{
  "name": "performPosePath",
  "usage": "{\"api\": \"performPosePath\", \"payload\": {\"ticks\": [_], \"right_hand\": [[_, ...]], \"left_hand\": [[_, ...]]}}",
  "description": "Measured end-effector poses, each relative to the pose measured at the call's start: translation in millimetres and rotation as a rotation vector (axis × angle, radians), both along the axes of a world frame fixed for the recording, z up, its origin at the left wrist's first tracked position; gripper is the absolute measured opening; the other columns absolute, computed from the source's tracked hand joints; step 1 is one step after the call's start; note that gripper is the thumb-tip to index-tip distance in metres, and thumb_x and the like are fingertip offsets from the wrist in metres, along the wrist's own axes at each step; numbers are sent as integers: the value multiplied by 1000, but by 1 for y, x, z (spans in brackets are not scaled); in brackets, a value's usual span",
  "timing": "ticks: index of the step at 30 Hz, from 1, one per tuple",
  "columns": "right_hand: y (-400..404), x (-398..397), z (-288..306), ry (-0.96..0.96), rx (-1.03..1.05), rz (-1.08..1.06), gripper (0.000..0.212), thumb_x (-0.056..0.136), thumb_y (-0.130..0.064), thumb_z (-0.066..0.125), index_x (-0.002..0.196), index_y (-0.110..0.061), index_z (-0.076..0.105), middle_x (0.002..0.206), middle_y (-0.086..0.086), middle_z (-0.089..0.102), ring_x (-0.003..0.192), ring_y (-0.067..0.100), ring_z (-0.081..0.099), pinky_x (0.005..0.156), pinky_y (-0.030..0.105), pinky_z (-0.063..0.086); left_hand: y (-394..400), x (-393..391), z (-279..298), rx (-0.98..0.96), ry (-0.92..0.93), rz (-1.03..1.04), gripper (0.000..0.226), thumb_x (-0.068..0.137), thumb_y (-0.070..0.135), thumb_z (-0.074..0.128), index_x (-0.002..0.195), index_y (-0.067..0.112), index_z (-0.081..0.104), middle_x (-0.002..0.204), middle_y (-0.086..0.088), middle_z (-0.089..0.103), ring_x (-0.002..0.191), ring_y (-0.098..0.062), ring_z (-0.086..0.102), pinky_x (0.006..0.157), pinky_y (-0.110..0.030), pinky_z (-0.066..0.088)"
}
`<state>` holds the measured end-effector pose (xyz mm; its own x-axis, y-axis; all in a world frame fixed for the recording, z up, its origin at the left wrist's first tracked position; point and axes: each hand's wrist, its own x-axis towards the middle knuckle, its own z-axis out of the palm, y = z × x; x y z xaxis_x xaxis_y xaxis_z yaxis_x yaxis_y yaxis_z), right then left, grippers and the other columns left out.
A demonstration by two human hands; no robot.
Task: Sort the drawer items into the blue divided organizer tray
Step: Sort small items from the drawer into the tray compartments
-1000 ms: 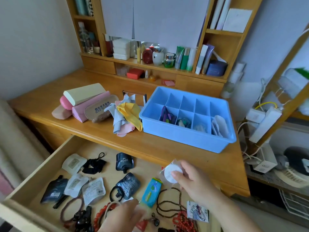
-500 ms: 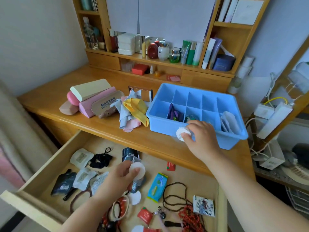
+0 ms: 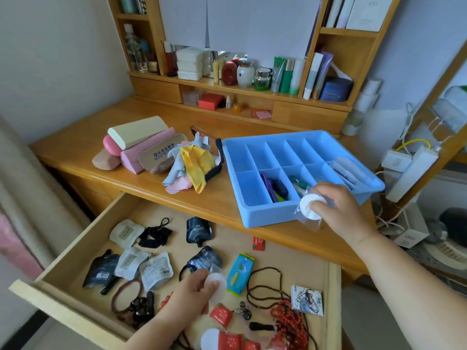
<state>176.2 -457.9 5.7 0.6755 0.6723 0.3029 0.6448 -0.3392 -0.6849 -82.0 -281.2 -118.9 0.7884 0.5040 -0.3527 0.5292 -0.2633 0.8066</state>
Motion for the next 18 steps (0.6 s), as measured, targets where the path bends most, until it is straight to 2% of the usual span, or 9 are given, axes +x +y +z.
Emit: {"api": "performPosePath", "payload": {"ticks": [3, 5, 6, 8, 10, 12, 13, 15, 18], "right_hand": [[-6, -1, 1, 32, -83, 23, 18, 76, -13, 58, 74, 5, 60, 84, 12, 60, 83, 25, 53, 73, 32, 41], [-12, -12, 1, -82, -57, -27, 3, 80, -5, 64, 78, -3, 64, 107, 2, 61, 102, 14, 50, 86, 17, 34], [-14, -21, 0, -177, -18, -57, 4, 80, -9, 65, 78, -5, 64, 110, 0, 59, 104, 13, 49, 88, 18, 32], [-21, -45, -12, -284, 55, -48, 11, 79, -24, 60, 78, -14, 63, 97, -3, 60, 92, 11, 51, 80, 23, 38], [-27, -72, -38, -134, -41, 55, 8, 79, -33, 58, 73, -27, 57, 76, -11, 58, 71, 6, 52, 64, 22, 42], [-31, -96, -77, 137, -336, 129, 13, 79, -36, 63, 71, -28, 58, 64, -10, 55, 59, 2, 48, 55, 20, 38], [-32, -105, -97, 247, -456, 141, 16, 79, -37, 65, 72, -24, 59, 63, -9, 53, 56, 1, 45, 55, 20, 35], [-34, -117, -129, 432, -564, 139, 28, 76, -41, 67, 73, -16, 54, 62, -7, 47, 55, 2, 39, 57, 24, 31], [-28, -125, -148, 462, -675, 170, 37, 71, -48, 66, 75, -14, 52, 64, -8, 47, 58, 5, 41, 57, 29, 28]], "left_hand": [[-5, -7, -14, -4, 74, -45, 5, 94, 19, 53, 98, 21, 57, 54, 1, 60, 41, -5, 52, 48, -16, 42], [-6, -9, -18, 0, 119, -107, 6, 93, 19, 54, 95, 23, 58, 66, 2, 61, 44, -5, 54, 52, -19, 45], [-6, -9, -20, 7, 137, -141, 7, 92, 20, 55, 90, 27, 58, 70, 4, 60, 46, -4, 54, 53, -19, 46], [-7, -8, -23, 44, 179, -217, 13, 91, 25, 57, 86, 36, 56, 79, 8, 61, 58, -1, 57, 59, -15, 47], [-8, -7, -27, 95, 204, -294, 10, 91, 30, 57, 91, 40, 55, 90, 12, 63, 77, 2, 57, 69, -10, 44], [-9, -6, -31, 132, 211, -339, 8, 91, 35, 56, 98, 40, 57, 92, 15, 62, 82, 3, 55, 72, -9, 43], [-10, -5, -32, 148, 220, -363, 11, 92, 39, 54, 101, 38, 60, 92, 15, 63, 84, 1, 57, 73, -11, 44], [-11, -1, -34, 226, 219, -374, 20, 92, 46, 50, 100, 35, 65, 92, 16, 66, 84, 0, 60, 76, -18, 49], [5, 14, -29, 466, 102, -178, 17, 91, 39, 51, 98, 33, 65, 96, 18, 62, 86, -2, 59, 71, -17, 48]]}}
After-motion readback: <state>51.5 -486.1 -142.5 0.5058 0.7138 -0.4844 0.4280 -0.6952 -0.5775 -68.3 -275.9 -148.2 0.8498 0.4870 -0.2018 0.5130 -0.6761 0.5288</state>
